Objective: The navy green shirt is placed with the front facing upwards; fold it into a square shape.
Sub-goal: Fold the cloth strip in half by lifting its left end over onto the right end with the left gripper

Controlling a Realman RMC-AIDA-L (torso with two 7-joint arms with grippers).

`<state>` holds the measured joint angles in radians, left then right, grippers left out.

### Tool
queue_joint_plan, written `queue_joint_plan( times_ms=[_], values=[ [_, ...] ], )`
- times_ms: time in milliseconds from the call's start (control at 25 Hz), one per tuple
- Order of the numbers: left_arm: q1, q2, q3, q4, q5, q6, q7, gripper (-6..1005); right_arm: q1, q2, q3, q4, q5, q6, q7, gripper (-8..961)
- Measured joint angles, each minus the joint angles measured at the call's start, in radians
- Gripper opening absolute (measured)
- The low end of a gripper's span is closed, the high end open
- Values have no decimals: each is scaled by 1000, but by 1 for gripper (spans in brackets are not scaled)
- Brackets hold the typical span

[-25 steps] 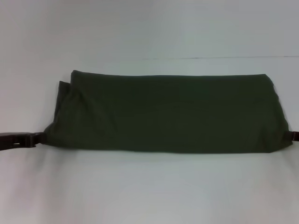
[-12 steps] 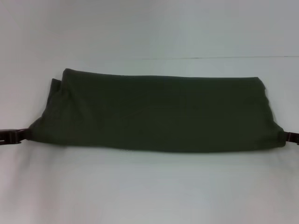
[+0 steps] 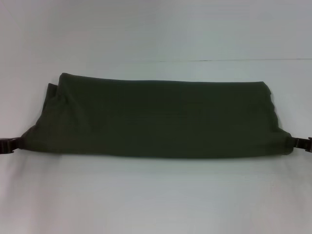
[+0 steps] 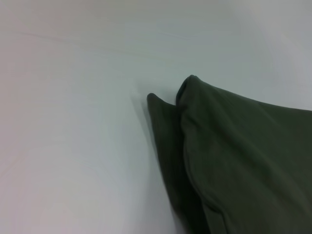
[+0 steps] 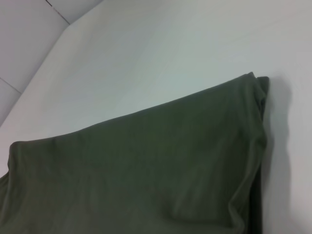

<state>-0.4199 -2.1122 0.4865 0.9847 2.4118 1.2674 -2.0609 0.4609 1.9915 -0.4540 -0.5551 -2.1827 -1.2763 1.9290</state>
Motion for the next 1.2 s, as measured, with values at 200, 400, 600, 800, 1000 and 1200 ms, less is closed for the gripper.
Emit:
queue_joint_plan(
  times_ms=[200,400,600,800,1000,1200],
  values=[
    [-1,0,0,1,-1,27,2,1,5,5,0,0,3,-2,0,107],
    [-4,1,-7,14,-3,93,-3,53,4,0,0,-15,25,-49,-6,122],
    [-1,-1,-50,41,-10,113,-13,119,-18,-6,6,-62,81,-99,-27,137],
    [0,1,-152,49,-13,155,-25,239,-52,-7,15,-125,155,-112,-29,287],
    [1,3,-186,48,-13,254,-50,410,-54,-9,15,-159,193,-176,-46,502],
    [-8,8,-174,29,-14,321,-101,614,-17,-5,8,-154,193,-176,-50,668]
  ],
)
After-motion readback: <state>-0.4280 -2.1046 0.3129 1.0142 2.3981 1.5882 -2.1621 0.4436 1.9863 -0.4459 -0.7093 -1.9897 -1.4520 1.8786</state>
